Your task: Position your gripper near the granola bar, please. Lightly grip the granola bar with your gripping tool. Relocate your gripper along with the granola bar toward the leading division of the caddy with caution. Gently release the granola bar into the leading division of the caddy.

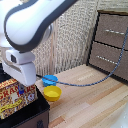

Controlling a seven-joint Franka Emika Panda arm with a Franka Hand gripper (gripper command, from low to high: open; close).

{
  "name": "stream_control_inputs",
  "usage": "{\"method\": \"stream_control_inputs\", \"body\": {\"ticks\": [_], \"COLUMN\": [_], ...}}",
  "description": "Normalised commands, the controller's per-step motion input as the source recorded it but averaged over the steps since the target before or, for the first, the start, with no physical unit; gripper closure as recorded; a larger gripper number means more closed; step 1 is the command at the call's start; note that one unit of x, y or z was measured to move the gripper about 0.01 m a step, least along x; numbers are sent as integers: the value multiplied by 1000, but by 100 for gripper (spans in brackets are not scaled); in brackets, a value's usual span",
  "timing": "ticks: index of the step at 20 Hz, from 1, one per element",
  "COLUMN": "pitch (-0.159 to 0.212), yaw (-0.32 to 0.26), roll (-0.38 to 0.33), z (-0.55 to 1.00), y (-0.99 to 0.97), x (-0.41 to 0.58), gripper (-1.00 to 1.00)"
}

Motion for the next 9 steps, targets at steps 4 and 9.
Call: {"method": "stream_control_inputs", "body": {"ticks": [4,9], "pitch": [-13,27], "yaw": [-37,-27], "roll": [0,1], "z": [-19,47], "y": [45,-14], "x": [-11,146], "gripper": [-100,-100]}}
